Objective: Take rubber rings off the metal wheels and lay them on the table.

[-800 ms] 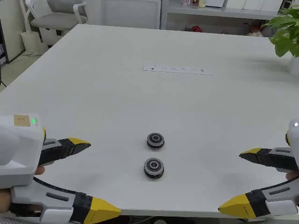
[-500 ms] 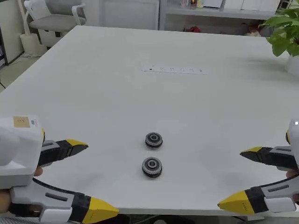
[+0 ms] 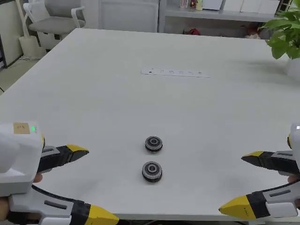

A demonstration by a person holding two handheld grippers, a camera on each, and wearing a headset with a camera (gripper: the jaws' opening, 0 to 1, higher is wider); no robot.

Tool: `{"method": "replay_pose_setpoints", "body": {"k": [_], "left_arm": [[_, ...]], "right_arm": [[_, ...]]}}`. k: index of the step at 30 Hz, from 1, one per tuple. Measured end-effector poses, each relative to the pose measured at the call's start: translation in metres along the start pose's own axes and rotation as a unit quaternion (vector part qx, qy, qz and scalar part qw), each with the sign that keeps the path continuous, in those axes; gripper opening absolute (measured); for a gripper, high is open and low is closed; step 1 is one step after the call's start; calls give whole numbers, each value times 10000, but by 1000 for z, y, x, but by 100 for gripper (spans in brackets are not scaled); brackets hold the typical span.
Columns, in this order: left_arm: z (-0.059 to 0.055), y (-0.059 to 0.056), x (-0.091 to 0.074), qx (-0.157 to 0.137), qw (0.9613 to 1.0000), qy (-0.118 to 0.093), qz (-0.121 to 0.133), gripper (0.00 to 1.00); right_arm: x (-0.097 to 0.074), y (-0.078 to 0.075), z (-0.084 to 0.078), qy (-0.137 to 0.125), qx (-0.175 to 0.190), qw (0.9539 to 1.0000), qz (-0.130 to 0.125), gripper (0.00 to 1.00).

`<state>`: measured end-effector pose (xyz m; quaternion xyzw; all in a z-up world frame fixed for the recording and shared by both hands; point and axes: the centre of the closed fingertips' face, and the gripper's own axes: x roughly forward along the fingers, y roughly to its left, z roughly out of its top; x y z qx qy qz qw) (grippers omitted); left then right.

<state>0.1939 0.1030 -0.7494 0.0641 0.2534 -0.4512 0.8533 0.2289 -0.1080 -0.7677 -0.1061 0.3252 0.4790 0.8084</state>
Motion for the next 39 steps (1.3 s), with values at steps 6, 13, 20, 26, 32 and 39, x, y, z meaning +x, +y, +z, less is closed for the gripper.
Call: {"method": "replay_pose_setpoints", "body": {"k": [6,13,20,26,32,39], "left_arm": [[1,-1,1,-21,10000,-31,-45,100],[3,-1,1,-138,9998,-124,-85,100],[3,-2,2,-134,9998,-117,-130,100],[3,-1,2,-132,9998,-114,-109,100],[3,-1,2,-91,9999,-70,-103,100],[6,0,0,-35,9999,-110,-45,100]], "right_arm": [[0,-1,0,-5,36,10000,-7,95],[1,-1,0,24,39,10000,2,95],[1,-2,-1,34,71,10000,-8,95],[1,0,3,-72,125,9999,56,95],[-1,-3,5,-132,189,9997,-10,95],[-1,-3,8,-215,218,9995,16,95]]}}
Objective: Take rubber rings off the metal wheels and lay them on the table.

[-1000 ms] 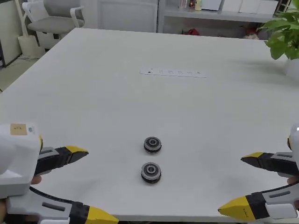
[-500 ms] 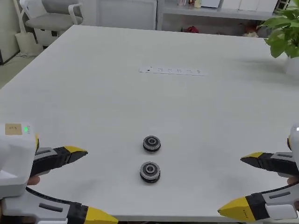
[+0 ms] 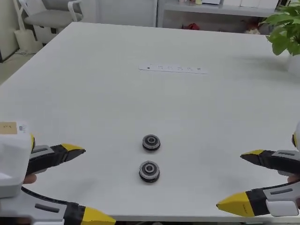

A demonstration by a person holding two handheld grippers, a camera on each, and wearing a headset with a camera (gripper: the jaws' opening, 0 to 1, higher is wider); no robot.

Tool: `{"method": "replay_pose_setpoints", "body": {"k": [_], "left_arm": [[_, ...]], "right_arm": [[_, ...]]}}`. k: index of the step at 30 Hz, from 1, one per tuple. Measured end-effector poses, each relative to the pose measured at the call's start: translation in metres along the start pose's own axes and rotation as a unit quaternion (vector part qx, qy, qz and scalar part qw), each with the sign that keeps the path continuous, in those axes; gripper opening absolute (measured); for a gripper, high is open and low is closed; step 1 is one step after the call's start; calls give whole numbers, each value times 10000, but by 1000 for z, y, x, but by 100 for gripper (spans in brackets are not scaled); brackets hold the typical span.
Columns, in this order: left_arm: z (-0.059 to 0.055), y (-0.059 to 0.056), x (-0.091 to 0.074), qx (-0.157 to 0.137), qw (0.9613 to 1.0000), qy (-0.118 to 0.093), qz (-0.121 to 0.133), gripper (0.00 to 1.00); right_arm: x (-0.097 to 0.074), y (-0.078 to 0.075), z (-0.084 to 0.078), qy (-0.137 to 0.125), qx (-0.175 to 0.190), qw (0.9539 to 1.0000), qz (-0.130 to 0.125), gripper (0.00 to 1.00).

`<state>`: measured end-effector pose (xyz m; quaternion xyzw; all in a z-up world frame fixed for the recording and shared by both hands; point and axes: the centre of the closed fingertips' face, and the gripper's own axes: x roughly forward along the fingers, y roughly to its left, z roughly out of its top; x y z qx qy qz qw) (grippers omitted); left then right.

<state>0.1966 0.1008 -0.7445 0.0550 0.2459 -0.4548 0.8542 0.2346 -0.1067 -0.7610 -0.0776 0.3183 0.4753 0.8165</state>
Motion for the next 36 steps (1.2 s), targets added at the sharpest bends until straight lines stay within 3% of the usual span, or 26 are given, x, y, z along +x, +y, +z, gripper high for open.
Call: {"method": "replay_pose_setpoints", "body": {"k": [13,14,18,23,26,33,36], "left_arm": [[2,-2,1,93,9999,54,-62,100],[6,0,0,224,9997,-8,-23,100],[16,-2,-5,260,9996,-98,-58,100],[22,-4,-10,492,9987,-8,-105,100],[29,-2,-14,597,9982,0,-106,100],[66,9,-22,894,9956,-270,-77,100],[76,14,-20,984,9947,-303,-50,100]], "right_arm": [[-6,-9,9,-239,131,9995,-182,94],[-8,-12,11,-289,160,9992,-234,94],[-12,-12,18,-496,231,9982,-242,94],[-20,-8,30,-647,158,9975,-231,93],[-23,-6,36,-695,100,9973,-223,93],[-35,2,75,-1022,-235,9944,-149,92],[-38,2,86,-1058,-447,9932,-185,92]]}}
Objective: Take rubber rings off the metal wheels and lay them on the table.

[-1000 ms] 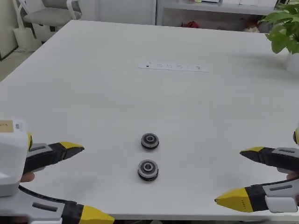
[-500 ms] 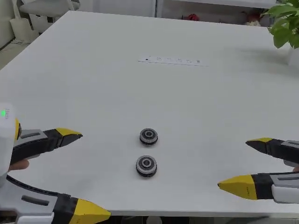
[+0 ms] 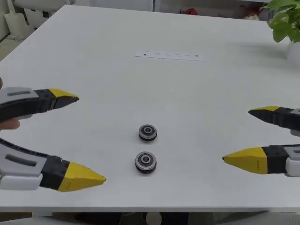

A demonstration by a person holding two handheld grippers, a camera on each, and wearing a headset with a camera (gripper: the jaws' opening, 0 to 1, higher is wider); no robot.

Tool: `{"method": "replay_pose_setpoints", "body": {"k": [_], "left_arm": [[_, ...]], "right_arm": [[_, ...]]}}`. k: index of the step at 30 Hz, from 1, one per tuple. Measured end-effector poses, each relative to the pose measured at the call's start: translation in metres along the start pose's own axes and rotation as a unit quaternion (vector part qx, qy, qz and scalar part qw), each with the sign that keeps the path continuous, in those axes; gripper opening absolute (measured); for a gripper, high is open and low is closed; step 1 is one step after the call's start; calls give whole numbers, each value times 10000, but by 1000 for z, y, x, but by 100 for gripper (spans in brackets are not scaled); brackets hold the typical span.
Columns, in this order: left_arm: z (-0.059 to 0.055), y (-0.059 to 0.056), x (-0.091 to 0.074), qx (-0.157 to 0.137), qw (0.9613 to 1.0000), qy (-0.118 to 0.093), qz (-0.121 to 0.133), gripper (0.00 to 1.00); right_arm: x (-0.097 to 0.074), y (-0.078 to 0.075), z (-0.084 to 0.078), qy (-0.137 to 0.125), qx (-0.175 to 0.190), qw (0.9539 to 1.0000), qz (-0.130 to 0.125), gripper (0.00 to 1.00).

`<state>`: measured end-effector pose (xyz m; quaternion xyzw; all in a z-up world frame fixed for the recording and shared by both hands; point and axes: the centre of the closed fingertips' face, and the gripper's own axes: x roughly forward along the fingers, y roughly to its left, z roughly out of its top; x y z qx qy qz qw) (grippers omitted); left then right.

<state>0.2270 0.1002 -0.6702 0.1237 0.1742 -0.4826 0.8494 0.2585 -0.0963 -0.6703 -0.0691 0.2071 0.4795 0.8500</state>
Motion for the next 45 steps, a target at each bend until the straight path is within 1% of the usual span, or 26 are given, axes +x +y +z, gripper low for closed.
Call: {"method": "replay_pose_setpoints", "body": {"k": [1,2,4,6,8,9,12,14,18,20,23,24,26,28,29,30,31,32,33,34,36,38,39,40,42,45], "left_arm": [[3,1,1,36,10000,-12,-15,100],[7,1,1,80,9999,-41,-57,100],[10,1,2,123,9998,-79,-157,100],[15,6,3,118,9997,-87,-174,100],[19,10,3,185,9997,-58,-151,100],[25,12,2,258,9995,-108,-135,100],[39,17,3,289,9991,-293,-127,100],[46,22,4,305,9989,-351,-94,100],[55,27,11,403,9986,-316,-98,100],[58,28,15,487,9984,-238,-136,100],[62,29,23,560,9980,-250,-177,100],[62,31,27,552,9978,-301,-210,100],[59,33,34,452,9983,-315,-199,98],[54,32,41,398,9984,-341,-232,98],[52,26,46,389,9974,-458,-395,98],[52,23,50,309,9968,-561,-478,98],[50,24,55,77,9963,-665,-536,97],[48,23,58,-8,9960,-707,-549,97],[46,22,61,27,9955,-756,-570,97],[45,21,62,32,9954,-759,-587,97],[40,16,68,29,9950,-745,-670,95],[34,13,73,27,9949,-693,-735,94],[33,9,75,33,9948,-673,-760,94],[31,8,78,1,9948,-662,-768,94],[26,7,81,-23,9947,-664,-785,94],[19,7,82,-40,9949,-677,-750,92]], "right_arm": [[0,-1,6,-56,-87,9999,-8,91],[0,-1,9,-74,-97,9999,-1,90],[1,-1,18,-130,-140,9998,37,89],[3,-1,28,-221,-257,9994,65,89],[6,-1,35,-278,-336,9990,100,88],[7,-1,38,-279,-350,9989,125,88],[13,0,46,-304,-459,9982,217,88],[17,2,49,-295,-509,9979,284,87],[26,3,55,-214,-672,9968,381,86],[30,4,60,-237,-727,9961,441,86],[36,8,69,-302,-775,9948,591,85],[39,9,70,-315,-812,9942,631,84],[44,10,74,-323,-878,9932,690,82],[52,12,76,-381,-883,9922,796,82],[56,16,78,-462,-843,9912,909,82],[59,19,79,-518,-812,9902,1013,83],[62,21,78,-532,-795,9895,1083,82],[68,22,74,-509,-809,9891,1119,81],[71,23,72,-511,-831,9886,1147,79],[75,23,70,-515,-848,9880,1180,77],[84,24,58,-440,-800,9880,1249,75],[89,24,52,-459,-787,9881,1241,73],[92,26,46,-482,-833,9871,1283,71],[94,26,42,-477,-817,9871,1292,69],[98,28,31,-381,-739,9872,1360,67],[104,30,11,-101,-747,9867,1442,65]]}}
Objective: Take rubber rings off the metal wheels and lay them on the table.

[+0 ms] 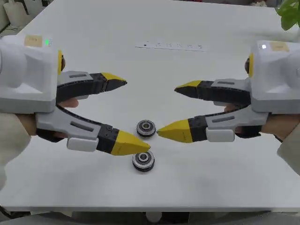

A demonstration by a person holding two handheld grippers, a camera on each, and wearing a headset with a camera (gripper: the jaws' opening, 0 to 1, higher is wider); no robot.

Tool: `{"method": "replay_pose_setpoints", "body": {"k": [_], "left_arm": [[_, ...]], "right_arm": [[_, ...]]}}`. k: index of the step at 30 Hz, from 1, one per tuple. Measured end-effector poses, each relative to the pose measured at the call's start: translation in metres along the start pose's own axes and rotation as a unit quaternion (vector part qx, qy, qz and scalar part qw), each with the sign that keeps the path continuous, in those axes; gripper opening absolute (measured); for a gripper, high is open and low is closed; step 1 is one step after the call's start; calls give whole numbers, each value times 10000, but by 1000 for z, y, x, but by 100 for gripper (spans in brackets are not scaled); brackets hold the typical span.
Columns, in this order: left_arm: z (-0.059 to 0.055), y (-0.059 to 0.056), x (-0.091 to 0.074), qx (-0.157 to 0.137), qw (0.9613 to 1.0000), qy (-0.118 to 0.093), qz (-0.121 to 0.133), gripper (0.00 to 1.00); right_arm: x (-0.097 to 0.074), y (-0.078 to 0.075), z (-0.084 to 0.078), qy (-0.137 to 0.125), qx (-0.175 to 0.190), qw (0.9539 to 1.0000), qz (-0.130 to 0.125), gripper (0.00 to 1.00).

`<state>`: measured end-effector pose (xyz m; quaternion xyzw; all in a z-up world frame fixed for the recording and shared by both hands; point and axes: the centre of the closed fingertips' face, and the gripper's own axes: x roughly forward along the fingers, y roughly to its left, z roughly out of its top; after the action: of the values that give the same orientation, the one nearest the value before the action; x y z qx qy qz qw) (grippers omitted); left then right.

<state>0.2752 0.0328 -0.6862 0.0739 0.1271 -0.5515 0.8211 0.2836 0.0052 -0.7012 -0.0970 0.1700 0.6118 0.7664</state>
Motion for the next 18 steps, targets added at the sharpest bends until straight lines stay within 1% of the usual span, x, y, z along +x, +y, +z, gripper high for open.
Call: {"method": "replay_pose_setpoints", "body": {"k": [3,5,6,7,8,9,10,12,14,15,16,18], "left_arm": [[-4,0,1,-28,10000,-55,24,90],[-7,0,1,-73,9999,-77,18,87],[-10,-1,2,-118,9999,-49,4,85],[-13,-2,2,-120,9999,-17,-1,85],[-15,-4,3,-84,10000,35,-10,85],[-16,-4,4,-40,10000,61,-11,85],[-17,-5,5,-16,10000,59,-12,84],[-18,-5,5,21,10000,60,-42,81],[-19,-5,7,-4,10000,35,-52,78],[-21,-4,8,-64,10000,19,-55,77],[-23,-4,9,-111,9999,28,-53,77],[-27,-5,10,-93,9999,96,-47,75]], "right_arm": [[6,3,-10,115,23,9999,75,63],[12,6,-19,193,69,9997,129,62],[17,11,-27,260,56,9995,186,63],[19,14,-34,403,-30,9989,241,63],[23,15,-42,518,-123,9983,226,62],[24,15,-43,497,-106,9985,222,62],[28,18,-47,509,-76,9982,293,61],[31,20,-52,553,-53,9980,295,58],[34,21,-60,619,-47,9975,333,55],[35,24,-63,668,-61,9971,366,53],[35,25,-65,728,-98,9965,398,52],[34,23,-66,791,-134,9961,365,49]]}}
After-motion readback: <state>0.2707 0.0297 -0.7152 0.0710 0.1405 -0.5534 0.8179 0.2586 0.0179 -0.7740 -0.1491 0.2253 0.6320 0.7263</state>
